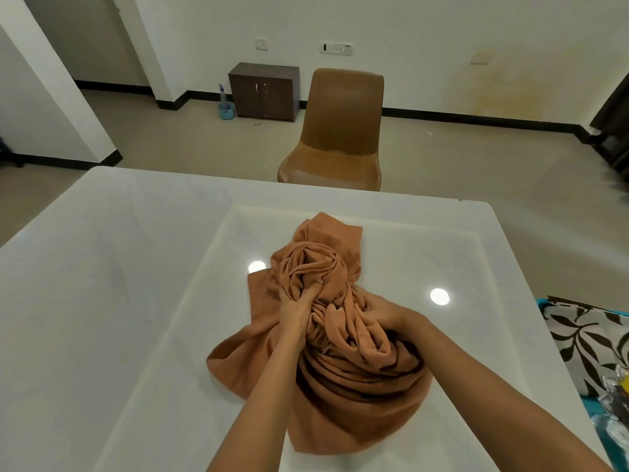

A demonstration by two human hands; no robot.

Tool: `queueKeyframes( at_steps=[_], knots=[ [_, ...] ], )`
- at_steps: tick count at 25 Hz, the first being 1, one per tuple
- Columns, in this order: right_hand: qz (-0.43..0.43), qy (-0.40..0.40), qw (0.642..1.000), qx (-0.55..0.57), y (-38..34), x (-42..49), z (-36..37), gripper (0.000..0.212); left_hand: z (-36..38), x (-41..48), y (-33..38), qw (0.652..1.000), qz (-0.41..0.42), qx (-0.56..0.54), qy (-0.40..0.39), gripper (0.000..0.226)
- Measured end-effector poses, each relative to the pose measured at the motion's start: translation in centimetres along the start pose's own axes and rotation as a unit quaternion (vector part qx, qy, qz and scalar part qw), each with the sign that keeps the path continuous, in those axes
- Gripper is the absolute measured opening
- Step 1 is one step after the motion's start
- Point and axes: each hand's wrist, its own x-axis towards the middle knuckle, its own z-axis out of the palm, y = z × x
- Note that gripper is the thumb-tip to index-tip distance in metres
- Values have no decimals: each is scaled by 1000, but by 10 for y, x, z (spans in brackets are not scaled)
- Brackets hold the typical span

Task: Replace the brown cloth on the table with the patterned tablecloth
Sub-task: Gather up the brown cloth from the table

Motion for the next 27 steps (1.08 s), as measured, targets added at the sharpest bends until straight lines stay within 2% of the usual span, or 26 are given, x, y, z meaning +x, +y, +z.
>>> queueKeyframes(
  at_steps=[1,2,3,4,5,6,7,11,14,17,22,24,27],
  knots=[
    [-49,-25,998,7,-26,-22,18,55,-1,3,-3,1000,2,-6,-5,91],
    [-65,-44,995,67,-29,-29,16,52,-2,6,-4,1000,1,-6,-11,95],
    [-71,-14,991,116,-26,-31,18,58,-1,7,-4,1000,-6,-2,-18,102],
    [-64,-16,985,158,-28,-31,20,74,0,9,-3,1000,-14,5,-22,106],
    [-43,38,985,161,-24,-26,23,95,3,9,-2,999,-28,7,-26,106],
    [-61,78,985,144,-20,-22,25,110,5,9,-1,999,-42,-2,-35,104],
    [-77,86,984,137,-18,-19,30,114,8,9,-1,997,-52,-23,-53,103],
    [-98,61,985,126,-10,-18,26,103,18,0,-3,988,-43,-77,-123,90],
    [-129,93,976,148,-7,-53,13,93,41,-11,11,988,25,-39,-150,70],
    [-173,159,955,179,-6,-102,-7,84,79,-30,31,974,59,13,-218,88],
    [-241,255,912,212,18,-191,-52,69,159,-85,44,934,133,74,-324,78],
    [-241,297,899,214,33,-224,-71,72,189,-105,41,919,151,92,-353,77],
    [-229,365,883,185,73,-282,-101,85,238,-148,19,892,140,133,-409,89]
  ],
)
